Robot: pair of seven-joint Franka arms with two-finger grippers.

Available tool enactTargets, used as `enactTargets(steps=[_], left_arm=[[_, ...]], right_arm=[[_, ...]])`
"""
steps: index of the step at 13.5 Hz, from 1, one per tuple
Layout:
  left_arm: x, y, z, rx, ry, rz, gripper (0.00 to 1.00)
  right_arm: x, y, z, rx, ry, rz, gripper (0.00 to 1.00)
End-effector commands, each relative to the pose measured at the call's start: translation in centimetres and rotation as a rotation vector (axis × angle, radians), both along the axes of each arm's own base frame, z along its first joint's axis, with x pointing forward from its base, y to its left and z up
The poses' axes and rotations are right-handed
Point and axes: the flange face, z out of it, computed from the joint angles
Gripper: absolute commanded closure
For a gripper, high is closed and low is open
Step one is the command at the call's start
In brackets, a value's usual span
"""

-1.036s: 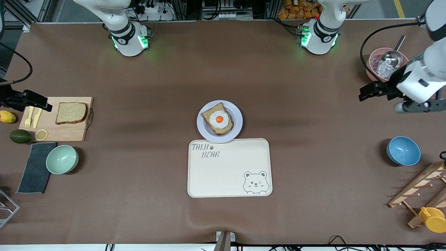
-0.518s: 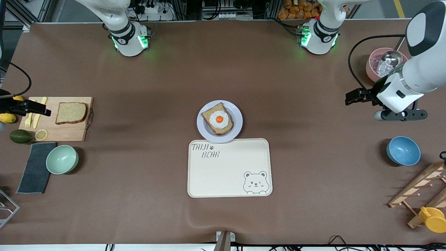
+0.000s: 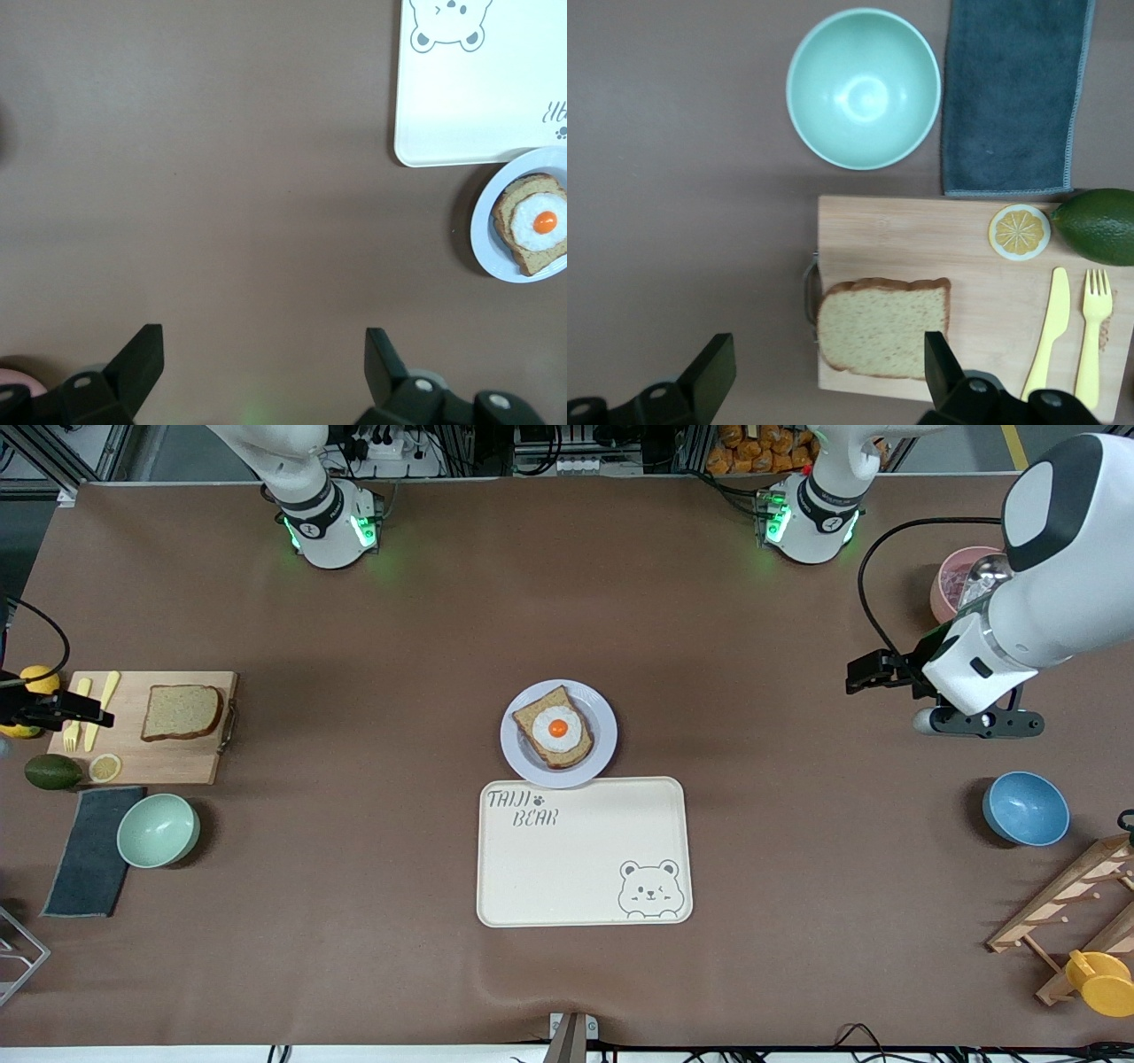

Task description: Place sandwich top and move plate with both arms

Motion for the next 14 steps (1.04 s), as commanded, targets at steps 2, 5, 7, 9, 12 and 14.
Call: enactTargets(steps=[2, 5, 7, 9, 12, 14], left_arm=[[0.9, -1.8, -1.0, -0.022, 0.003, -0.015, 0.00], [1.9, -2.9, -1.3, -0.045, -0.048, -0.002, 0.00], [2.5, -3.1, -1.5, -0.050, -0.063, -0.013, 0.00], [3.3, -3.6, -3.4, -0.057, -0.059, -0.030, 0.00], [3.2, -5.5, -4.4, -0.061, -0.050, -0.052, 0.00], [3.2, -6.7, -4.6, -0.064, -0.067, -0.052, 0.00]], right_arm=[[-0.9, -3.2, -5.0, 0.086, 0.016, 0.029, 0.14], [-1.9, -4.7, -9.2, 0.122, 0.050, -0.016, 0.17], [-2.2, -5.4, -10.5, 0.128, 0.050, -0.039, 0.24], [-3.5, -6.6, -11.9, 0.140, 0.067, -0.067, 0.27], [-4.5, -8.0, -13.5, 0.153, 0.083, -0.096, 0.32], [-4.9, -8.5, -14.4, 0.159, 0.091, -0.106, 0.38]])
